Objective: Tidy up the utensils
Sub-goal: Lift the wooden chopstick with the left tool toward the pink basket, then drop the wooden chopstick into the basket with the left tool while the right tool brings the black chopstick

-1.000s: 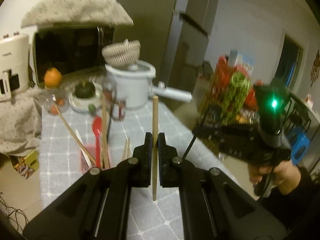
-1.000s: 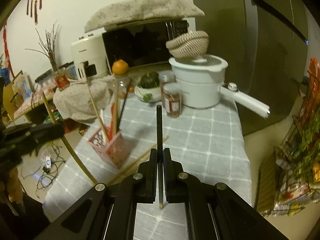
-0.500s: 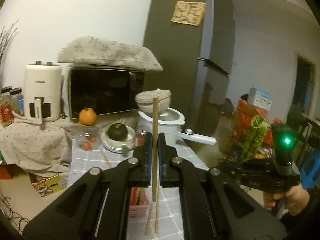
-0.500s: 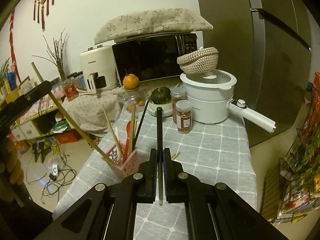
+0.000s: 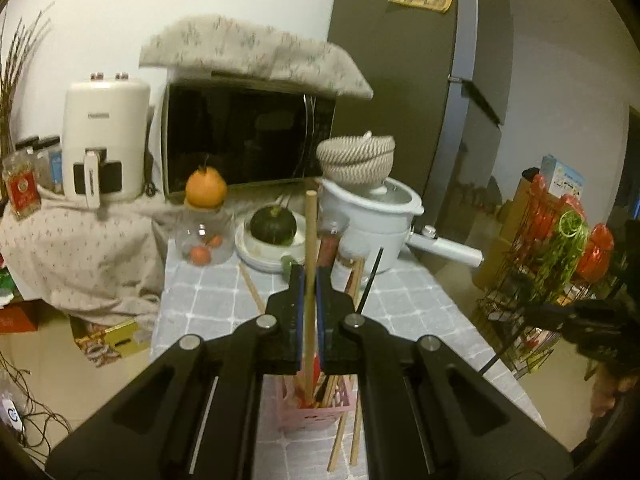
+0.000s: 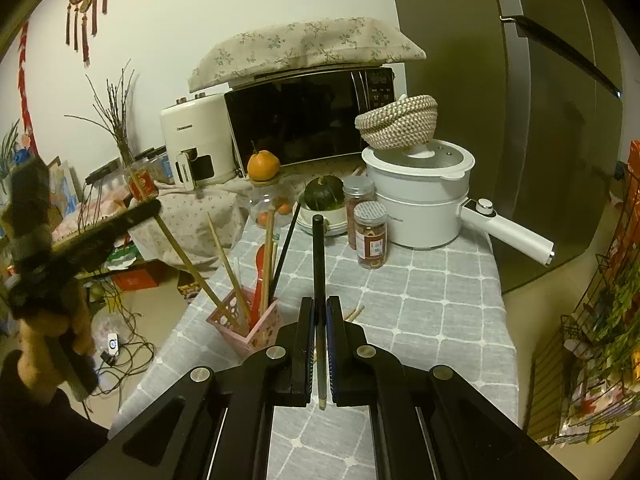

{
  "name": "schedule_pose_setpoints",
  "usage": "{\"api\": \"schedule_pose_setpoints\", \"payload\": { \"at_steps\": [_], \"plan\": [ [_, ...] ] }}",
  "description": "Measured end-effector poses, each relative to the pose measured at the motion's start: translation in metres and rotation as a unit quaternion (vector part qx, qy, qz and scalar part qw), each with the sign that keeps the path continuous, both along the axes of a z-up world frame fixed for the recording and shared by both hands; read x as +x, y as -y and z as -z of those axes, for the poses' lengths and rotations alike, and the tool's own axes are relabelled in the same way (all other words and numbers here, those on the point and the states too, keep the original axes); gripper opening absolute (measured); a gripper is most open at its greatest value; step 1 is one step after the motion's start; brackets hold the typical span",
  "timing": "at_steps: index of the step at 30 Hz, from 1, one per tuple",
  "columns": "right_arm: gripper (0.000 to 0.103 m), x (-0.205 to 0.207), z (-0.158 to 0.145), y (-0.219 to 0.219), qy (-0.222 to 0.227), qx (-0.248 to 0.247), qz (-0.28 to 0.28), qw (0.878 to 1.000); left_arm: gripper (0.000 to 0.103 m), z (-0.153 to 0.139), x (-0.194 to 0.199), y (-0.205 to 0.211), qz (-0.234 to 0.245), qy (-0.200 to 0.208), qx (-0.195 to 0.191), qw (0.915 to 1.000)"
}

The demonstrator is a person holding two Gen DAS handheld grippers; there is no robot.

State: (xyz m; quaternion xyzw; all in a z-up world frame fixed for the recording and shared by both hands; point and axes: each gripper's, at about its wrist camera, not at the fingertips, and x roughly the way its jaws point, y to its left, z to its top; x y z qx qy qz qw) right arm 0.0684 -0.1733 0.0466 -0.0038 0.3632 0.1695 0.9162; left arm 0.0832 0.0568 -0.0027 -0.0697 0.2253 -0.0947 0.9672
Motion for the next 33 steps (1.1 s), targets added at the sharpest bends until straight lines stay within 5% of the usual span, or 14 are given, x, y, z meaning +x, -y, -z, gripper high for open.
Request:
{"api": "schedule_pose_setpoints", "payload": {
  "at_steps": [8,15,19,26,33],
  "plan": [
    [0.005,0.004,-0.007,-0.004,0.011,0.007,0.001,1.0,0.006,0.03,0.026,-0.002,0.001,-0.062,-0.015,0.998],
    [0.005,0.01,-0.023,-0.019,0.031,0.012,-0.006,0.999,0.007,0.034,0.033,-0.001,0.026,-0.071,-0.027,0.9968],
    [0.005,0.017,-0.035,-0.032,0.04,0.034,-0.015,0.999,0.037,0.03,0.031,-0.003,0.025,-0.075,-0.027,0.9965],
    [0.005,0.03,-0.051,-0.059,0.054,0.049,-0.03,0.997,0.059,0.024,0.02,-0.018,0.005,-0.109,-0.041,0.9931],
    [0.005,0.046,-0.052,-0.091,0.061,0.044,-0.042,0.996,0.069,0.038,0.007,-0.032,-0.019,-0.164,-0.033,0.9858]
  ]
}}
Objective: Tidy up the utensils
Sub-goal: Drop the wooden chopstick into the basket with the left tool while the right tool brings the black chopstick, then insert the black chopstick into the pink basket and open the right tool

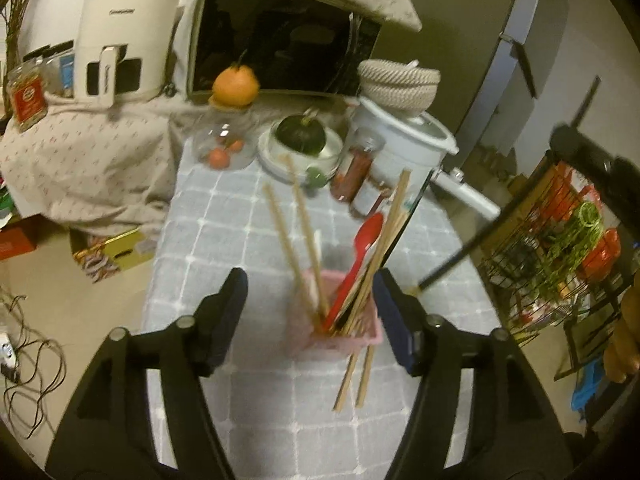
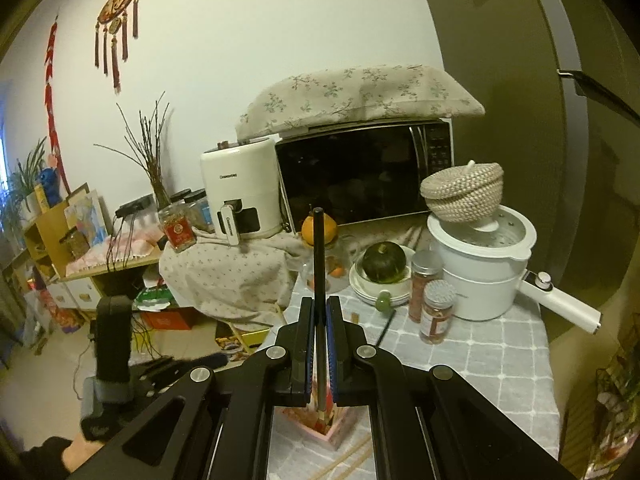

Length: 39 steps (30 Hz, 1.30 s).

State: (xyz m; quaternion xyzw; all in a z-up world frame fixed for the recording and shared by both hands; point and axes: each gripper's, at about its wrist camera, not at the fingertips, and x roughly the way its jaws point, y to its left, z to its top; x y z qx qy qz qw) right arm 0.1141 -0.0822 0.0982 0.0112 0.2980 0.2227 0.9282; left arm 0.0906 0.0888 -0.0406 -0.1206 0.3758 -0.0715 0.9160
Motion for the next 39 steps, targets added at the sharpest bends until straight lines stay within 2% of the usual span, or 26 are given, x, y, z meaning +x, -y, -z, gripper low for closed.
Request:
{"api": "schedule_pose_setpoints", "payload": {
  "at_steps": [2,8,13,19,30,32,34,39],
  "plan": [
    [0.005,0.003,0.005,-0.006,-0.004,-0.002,-0.001,1.0,0.073,0.008,-0.003,-0.004,-0.005,-0.018,0.003,0.9998],
    [0.005,0.022,0.031,-0.014,-0.029,-0.011,0.005,1.0,0.073,0.019,-0.006,-0.023,-0.026,-0.048,-0.005,0.9985],
    [0.005,0.039,0.056,-0.013,-0.067,-0.004,0.015,0.998,0.074,0.017,-0.01,-0.031,-0.027,-0.049,-0.022,0.9982],
    [0.005,0.054,0.077,-0.014,-0.104,0.006,0.017,0.994,0.074,0.017,-0.01,-0.026,-0.017,-0.051,-0.022,0.9983],
    [0.007,0.069,0.096,-0.022,-0.133,-0.01,0.022,0.991,0.077,0.021,-0.009,-0.019,-0.009,-0.058,-0.009,0.9982],
    [0.011,0.07,0.096,-0.02,-0.136,-0.005,0.026,0.99,0.077,0.022,-0.009,-0.018,-0.01,-0.06,-0.008,0.9981],
    [0.023,0.072,0.095,-0.016,-0.138,0.003,0.032,0.99,0.077,0.021,-0.008,-0.017,-0.009,-0.059,-0.007,0.9982],
    [0.04,0.07,0.087,-0.008,-0.131,0.012,0.038,0.991,0.079,0.022,-0.008,-0.013,-0.007,-0.059,-0.004,0.9982]
  ]
}}
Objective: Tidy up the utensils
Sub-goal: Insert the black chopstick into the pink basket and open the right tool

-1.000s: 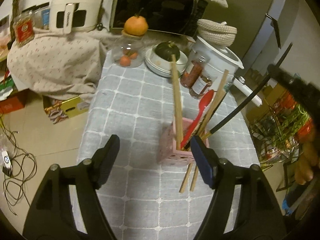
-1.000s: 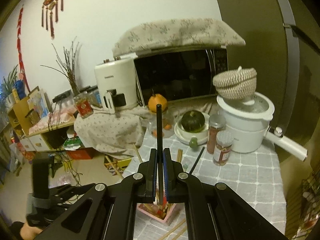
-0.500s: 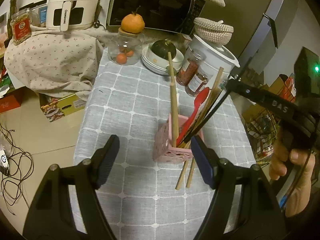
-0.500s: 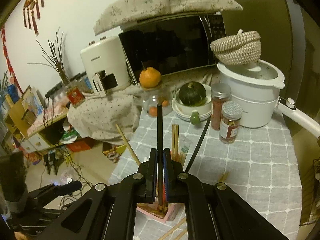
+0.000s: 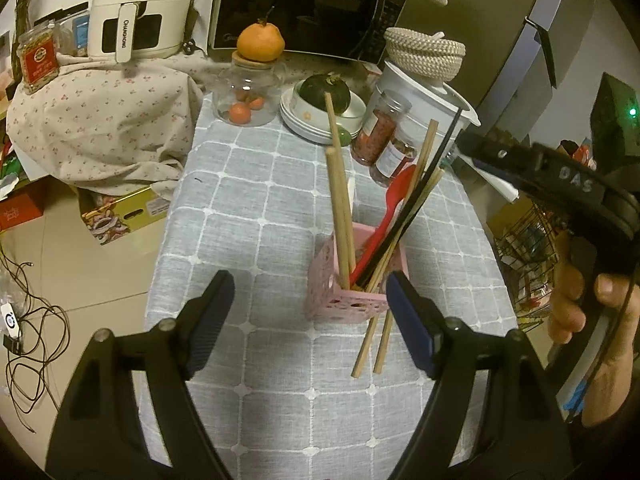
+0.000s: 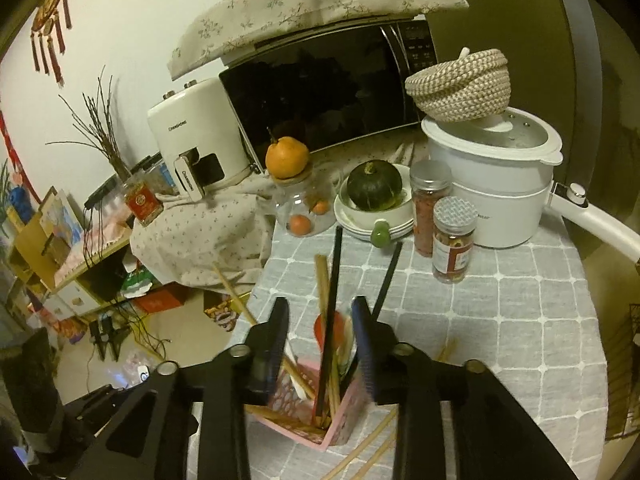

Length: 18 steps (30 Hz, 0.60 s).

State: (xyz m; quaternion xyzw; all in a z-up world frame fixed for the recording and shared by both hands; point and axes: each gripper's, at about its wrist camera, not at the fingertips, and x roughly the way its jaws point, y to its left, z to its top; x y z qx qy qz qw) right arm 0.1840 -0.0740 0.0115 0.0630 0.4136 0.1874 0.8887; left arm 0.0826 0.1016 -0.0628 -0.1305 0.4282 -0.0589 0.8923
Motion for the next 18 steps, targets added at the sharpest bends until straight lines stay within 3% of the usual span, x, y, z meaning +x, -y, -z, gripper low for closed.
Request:
{"api": "schedule_pose_setpoints", "payload": {
  "at_steps": [7,11,15,18],
  "plan": [
    [0.062,-0.01,-0.018,0.02,0.019,0.015,0.007,1.0,0.081,0.002,0.0,0.01,0.011,-0.005,0.016,0.9998],
    [0.069,-0.015,-0.019,0.041,0.025,0.01,0.024,0.999,0.083,0.005,-0.001,0.015,0.015,-0.006,0.027,0.9995],
    [0.075,-0.017,-0.002,0.063,0.015,-0.005,0.048,0.999,0.086,0.012,-0.001,0.02,0.017,-0.011,0.037,0.9991],
    [0.075,-0.017,0.029,0.073,0.0,-0.042,0.066,0.997,0.086,0.021,0.0,0.022,0.018,-0.022,0.039,0.9988]
  ]
}}
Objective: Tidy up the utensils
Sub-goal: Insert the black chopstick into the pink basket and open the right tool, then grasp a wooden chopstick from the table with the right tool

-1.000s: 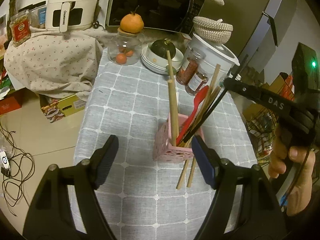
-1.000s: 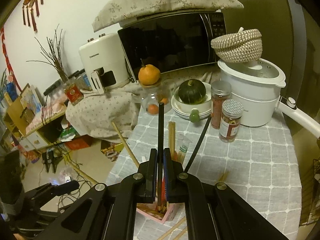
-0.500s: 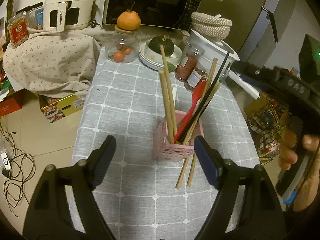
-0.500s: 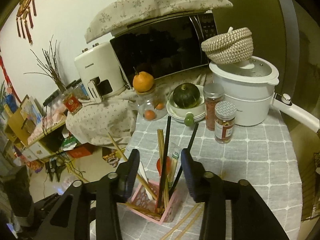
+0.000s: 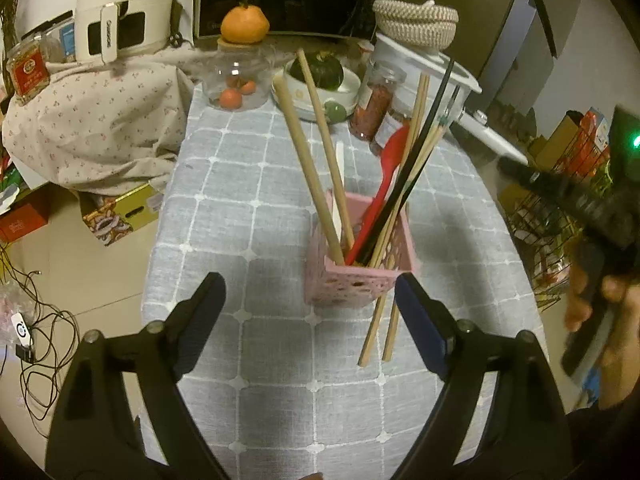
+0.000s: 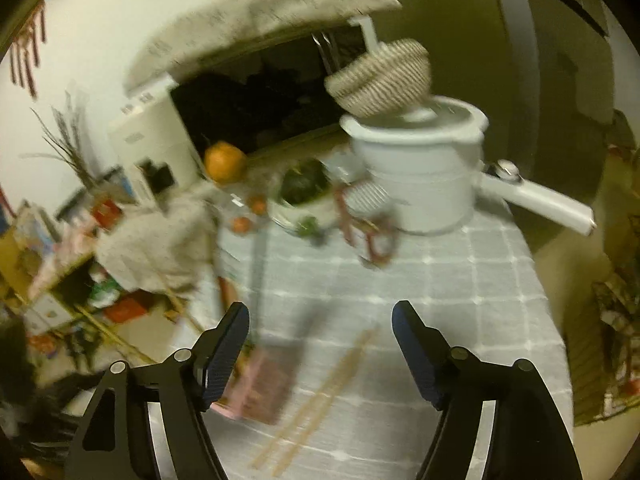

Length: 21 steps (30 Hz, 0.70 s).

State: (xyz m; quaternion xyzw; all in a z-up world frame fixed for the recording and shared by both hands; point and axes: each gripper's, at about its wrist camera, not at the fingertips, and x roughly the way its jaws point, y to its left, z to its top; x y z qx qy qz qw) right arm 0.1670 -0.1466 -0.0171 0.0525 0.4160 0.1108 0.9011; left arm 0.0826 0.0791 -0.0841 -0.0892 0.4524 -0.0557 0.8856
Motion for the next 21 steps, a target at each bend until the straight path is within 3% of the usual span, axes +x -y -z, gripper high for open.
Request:
{"api": "schedule_pose_setpoints", "payload": {
  "at_steps": [6,10,18,21],
  "plan": [
    [0.076,-0.002,0.072,0.003,-0.042,-0.038,0.003,0.998,0.087,0.013,0.003,0.003,-0.003,-0.019,0.021,0.9996],
    [0.076,0.003,0.112,-0.004,-0.061,-0.065,-0.001,0.996,0.087,0.012,0.004,0.0,-0.01,-0.025,0.014,0.9995],
    [0.076,0.018,0.155,-0.007,-0.098,-0.086,0.006,0.991,0.087,0.002,0.004,-0.003,-0.009,-0.014,0.012,0.9998],
    [0.08,0.023,0.16,-0.006,-0.096,-0.078,0.014,0.992,0.087,0.0,0.005,-0.003,-0.009,-0.011,0.013,0.9998]
  ]
}}
